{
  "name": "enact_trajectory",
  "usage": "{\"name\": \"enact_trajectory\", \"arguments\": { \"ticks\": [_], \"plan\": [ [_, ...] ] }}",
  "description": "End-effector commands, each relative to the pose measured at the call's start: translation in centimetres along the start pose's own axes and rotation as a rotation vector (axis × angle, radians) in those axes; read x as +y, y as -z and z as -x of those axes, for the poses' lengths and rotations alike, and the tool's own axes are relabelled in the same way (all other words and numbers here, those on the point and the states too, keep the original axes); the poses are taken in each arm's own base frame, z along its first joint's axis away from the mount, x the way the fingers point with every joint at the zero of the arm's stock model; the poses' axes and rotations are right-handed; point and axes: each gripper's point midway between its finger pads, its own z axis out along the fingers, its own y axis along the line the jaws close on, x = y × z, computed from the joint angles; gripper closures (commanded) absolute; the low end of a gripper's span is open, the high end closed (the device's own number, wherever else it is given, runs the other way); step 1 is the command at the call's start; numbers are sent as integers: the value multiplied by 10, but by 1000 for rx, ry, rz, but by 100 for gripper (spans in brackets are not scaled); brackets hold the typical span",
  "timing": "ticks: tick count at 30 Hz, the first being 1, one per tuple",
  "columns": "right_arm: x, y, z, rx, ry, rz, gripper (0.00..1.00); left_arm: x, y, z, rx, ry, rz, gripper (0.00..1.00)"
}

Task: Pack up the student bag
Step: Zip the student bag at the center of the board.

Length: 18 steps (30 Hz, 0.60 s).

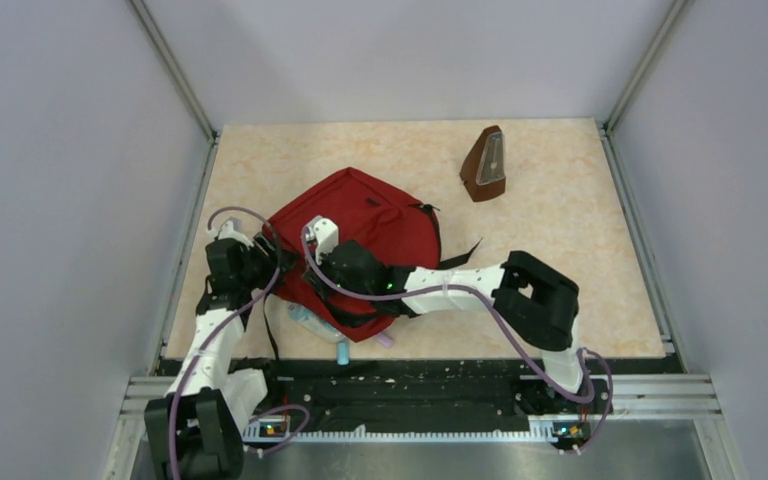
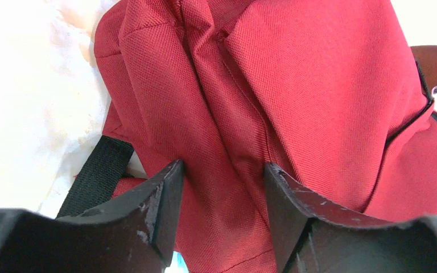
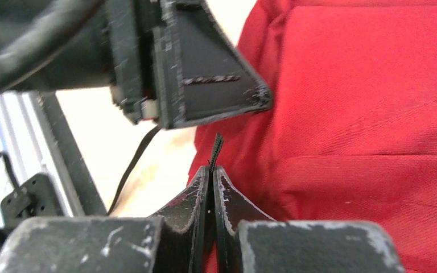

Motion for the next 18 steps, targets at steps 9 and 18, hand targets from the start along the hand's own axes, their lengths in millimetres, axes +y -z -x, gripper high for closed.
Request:
{"name": "enact_trajectory", "arguments": {
  "ticks": [9, 18],
  "plan": [
    [76, 63, 48, -202, 139, 346, 100, -16, -3, 24, -66, -59, -57, 94],
    [41, 88, 41, -203, 45, 169, 100, -16, 0, 52, -160, -56, 7, 100]
  ]
}}
